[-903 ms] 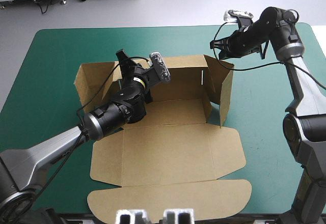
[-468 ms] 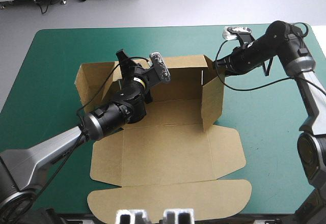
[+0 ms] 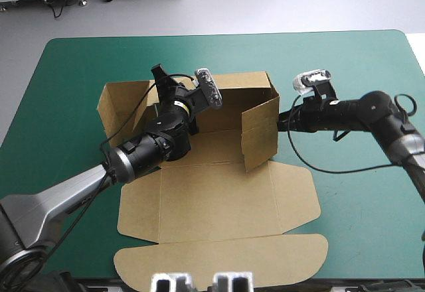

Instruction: Fold the box

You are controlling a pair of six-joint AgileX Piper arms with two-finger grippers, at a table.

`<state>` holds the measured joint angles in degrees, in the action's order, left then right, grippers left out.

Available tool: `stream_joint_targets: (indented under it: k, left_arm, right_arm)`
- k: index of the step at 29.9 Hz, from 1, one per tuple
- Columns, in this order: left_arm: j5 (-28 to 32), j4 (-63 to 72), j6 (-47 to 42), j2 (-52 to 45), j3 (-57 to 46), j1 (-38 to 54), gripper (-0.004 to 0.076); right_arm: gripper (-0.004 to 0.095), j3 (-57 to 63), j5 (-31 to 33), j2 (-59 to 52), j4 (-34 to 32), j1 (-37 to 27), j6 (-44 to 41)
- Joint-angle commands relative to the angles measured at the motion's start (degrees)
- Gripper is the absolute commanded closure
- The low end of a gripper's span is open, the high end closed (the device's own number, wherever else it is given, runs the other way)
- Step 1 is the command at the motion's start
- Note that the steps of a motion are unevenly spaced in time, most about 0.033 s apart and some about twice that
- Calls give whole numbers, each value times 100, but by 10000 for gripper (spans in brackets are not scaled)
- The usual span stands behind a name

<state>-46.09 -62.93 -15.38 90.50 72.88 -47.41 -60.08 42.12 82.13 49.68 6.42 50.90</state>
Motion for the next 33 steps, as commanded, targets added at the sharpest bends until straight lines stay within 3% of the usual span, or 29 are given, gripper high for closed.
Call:
stream_joint_targets:
  k: [1,5,10,12,16,19,25,33]
  left_arm:
    - [36,-124,-127,-190,186,-15,734]
    - [72,-21,-86,-190,186,-15,734]
    - [51,4,119,-190,186,-15,734]
    - [51,4,119,-190,186,-15,734]
    - [51,4,122,-190,186,-15,734]
    - [63,4,122,-190,186,-15,734]
    - [73,4,157,-190,186,-15,734]
    - [73,4,173,-190,186,-15,734]
  right_arm:
    - [927,598,-621,-529,1516,9,1484]
    - [927,1134,-461,-564,2654,9,2924]
    - [866,1243,-486,-575,2286,9,3011]
    - [745,1185,-332,-586,2085,9,3086]
    - [248,1127,-243,-573,2223,9,3565]
    - [4,1127,-454,-496,2637,9,4126]
    - [-19,1127,-497,-190,2859,355,4487]
    - [9,1127,-1458,-121,2859,963,4487]
